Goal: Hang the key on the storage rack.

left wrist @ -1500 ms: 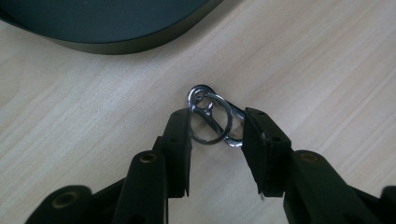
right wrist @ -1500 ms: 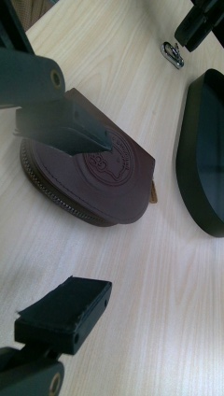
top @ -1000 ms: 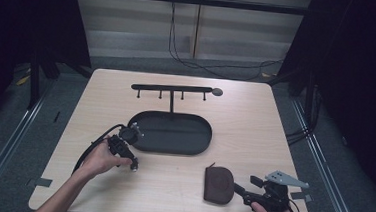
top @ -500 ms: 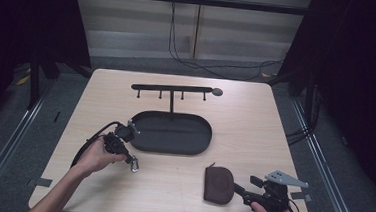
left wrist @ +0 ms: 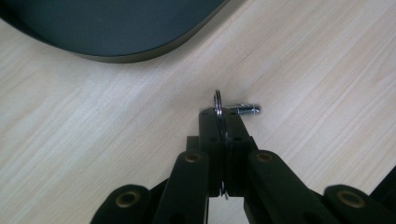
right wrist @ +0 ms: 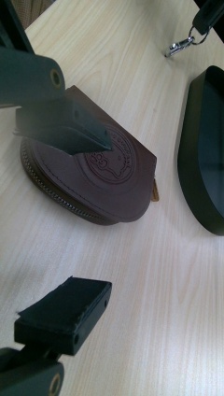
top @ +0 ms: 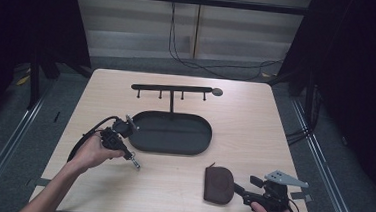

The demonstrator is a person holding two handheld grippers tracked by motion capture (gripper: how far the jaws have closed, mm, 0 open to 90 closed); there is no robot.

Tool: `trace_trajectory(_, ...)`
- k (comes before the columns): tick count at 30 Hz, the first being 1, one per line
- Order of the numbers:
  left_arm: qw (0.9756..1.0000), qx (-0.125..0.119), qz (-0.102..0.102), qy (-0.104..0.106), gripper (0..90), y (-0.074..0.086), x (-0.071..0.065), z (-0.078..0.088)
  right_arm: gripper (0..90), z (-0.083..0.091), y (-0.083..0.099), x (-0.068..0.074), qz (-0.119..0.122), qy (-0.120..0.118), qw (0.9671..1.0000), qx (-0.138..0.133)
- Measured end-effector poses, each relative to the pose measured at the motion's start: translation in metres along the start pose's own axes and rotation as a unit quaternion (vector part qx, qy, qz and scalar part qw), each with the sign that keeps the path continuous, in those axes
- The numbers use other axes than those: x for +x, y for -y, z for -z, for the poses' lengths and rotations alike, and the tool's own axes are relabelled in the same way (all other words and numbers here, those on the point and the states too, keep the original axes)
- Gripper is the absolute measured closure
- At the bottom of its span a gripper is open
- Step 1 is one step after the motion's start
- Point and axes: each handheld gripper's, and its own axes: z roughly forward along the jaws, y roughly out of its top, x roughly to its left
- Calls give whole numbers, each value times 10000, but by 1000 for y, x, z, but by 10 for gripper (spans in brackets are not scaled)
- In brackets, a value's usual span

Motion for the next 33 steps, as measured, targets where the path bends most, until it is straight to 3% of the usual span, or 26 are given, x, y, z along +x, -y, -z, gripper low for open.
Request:
trace_trajectory(8,9999,-71,-98,-59,892,1,-1,19,267,0,0,0,-2,-3,10000,17)
trace_trajectory(11,9999,-126,-78,16,892,2,-1,25,267,0,0,0,2,-7,10000,14)
trace_trajectory(16,9999,-132,-41,-29,892,-1,0,38,267,-1,0,0,-8,-10,10000,29)
trace_trajectory(22,9998,-22,-178,-84,892,-4,-2,49,266,-1,0,0,-9,-8,10000,30)
trace_trajectory(33,9995,112,-182,-232,892,-7,-3,68,266,-1,0,0,-4,-16,10000,31)
